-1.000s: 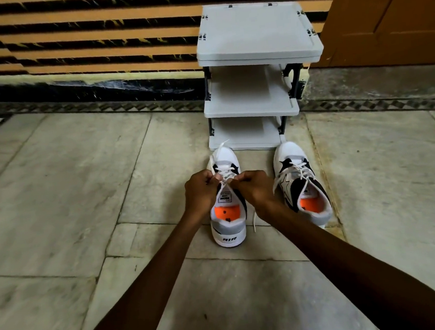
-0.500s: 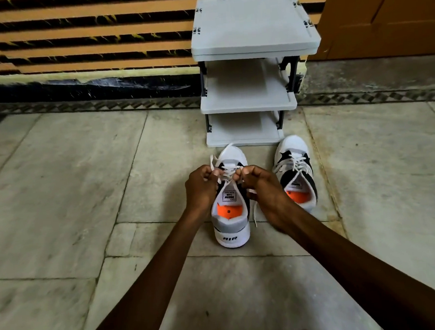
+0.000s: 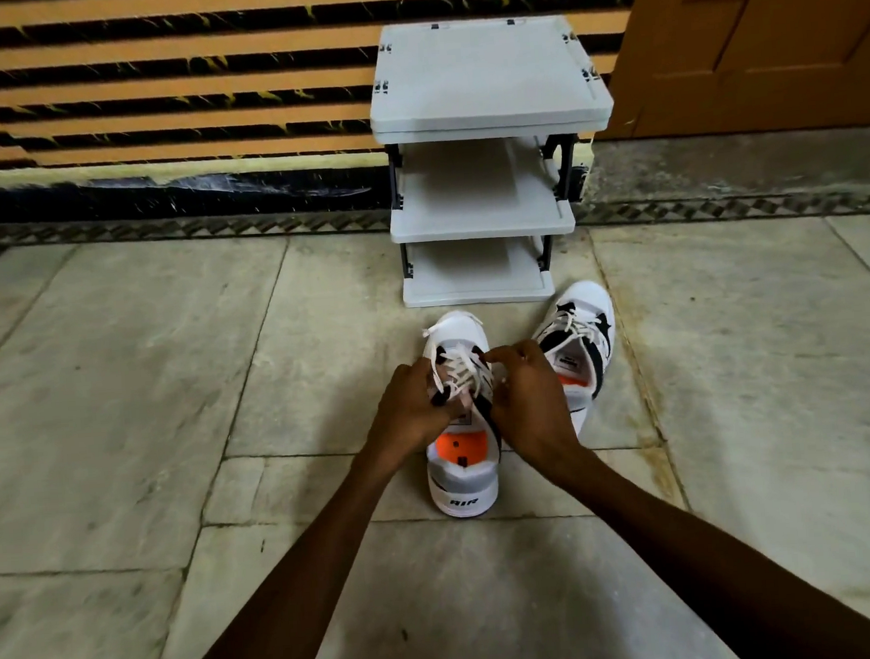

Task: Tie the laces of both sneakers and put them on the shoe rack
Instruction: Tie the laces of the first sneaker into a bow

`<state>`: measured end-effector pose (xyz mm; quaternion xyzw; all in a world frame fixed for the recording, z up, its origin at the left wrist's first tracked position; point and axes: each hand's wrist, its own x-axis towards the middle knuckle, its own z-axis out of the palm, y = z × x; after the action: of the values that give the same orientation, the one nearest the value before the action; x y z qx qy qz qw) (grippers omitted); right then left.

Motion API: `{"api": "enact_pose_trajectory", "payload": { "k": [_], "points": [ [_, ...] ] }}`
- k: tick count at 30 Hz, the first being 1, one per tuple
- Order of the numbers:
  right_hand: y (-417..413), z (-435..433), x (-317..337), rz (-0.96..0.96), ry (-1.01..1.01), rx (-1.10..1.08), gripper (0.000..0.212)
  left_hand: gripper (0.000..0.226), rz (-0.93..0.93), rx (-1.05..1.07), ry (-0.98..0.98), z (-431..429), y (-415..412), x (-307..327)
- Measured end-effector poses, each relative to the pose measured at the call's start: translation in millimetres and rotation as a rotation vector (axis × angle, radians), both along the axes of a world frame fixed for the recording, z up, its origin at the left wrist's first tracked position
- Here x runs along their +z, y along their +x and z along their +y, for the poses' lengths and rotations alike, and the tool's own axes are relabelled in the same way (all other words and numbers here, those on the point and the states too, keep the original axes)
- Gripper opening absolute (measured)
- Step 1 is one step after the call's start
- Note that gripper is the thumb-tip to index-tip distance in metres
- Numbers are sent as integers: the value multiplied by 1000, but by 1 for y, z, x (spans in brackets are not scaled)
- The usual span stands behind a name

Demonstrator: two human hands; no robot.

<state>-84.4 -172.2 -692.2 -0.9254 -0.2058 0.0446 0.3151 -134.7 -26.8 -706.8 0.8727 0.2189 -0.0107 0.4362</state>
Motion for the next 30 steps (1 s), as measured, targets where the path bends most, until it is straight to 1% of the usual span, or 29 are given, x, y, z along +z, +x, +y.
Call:
{"api": "enact_pose_trajectory", "payload": {
  "k": [1,2,4,5,7,9,10,12,13,14,16,19,21,22,25,26,28,30],
  "points": [
    [-2,-5,-4,-39,-86,-2,47,42,13,-12,84,0,-1,-1],
    [-6,-9,-2,-46,-174,-14,50,39,10,-8,155,0,-3,1],
    [-9,-19,-6,-65,-322,-67,57,28,-21,-24,272,-1,-2,4],
    [-9,-24,-8,-130,-408,-100,60,24,-33,-42,320,-2,-2,7],
    [-7,-32,-10,-290,-612,-158,59,20,-66,-57,394,-6,-2,12],
    [-1,-40,-11,-358,-709,-238,56,13,-109,-39,428,-7,-2,13],
    [3,-45,-11,-324,-746,-265,59,11,-123,-19,435,-7,-2,14],
    [9,-55,-13,-208,-817,-240,80,7,-156,38,432,-3,-2,15],
    [11,-60,-14,-170,-833,-194,89,6,-175,71,427,-1,-2,16],
    [12,-63,-14,-157,-840,-152,92,6,-193,100,429,1,-1,17],
    [12,-64,-14,-173,-807,-98,92,5,-228,131,465,5,0,18],
    [5,-61,-13,-183,-776,-47,93,9,-226,122,520,7,0,16],
    [1,-62,-12,-186,-811,-44,89,10,-208,112,518,8,-2,11],
    [0,-62,-10,-180,-834,-50,83,11,-210,117,502,7,-5,8],
    [4,-64,-7,-160,-846,-69,56,15,-272,138,409,9,-12,3],
    [5,-65,-6,-147,-838,-75,53,16,-291,132,378,11,-13,3],
    [8,-66,-7,-134,-812,-73,59,16,-306,117,346,13,-13,2],
    [9,-65,-7,-136,-783,-58,66,13,-283,124,330,14,-12,2]
  ]
}}
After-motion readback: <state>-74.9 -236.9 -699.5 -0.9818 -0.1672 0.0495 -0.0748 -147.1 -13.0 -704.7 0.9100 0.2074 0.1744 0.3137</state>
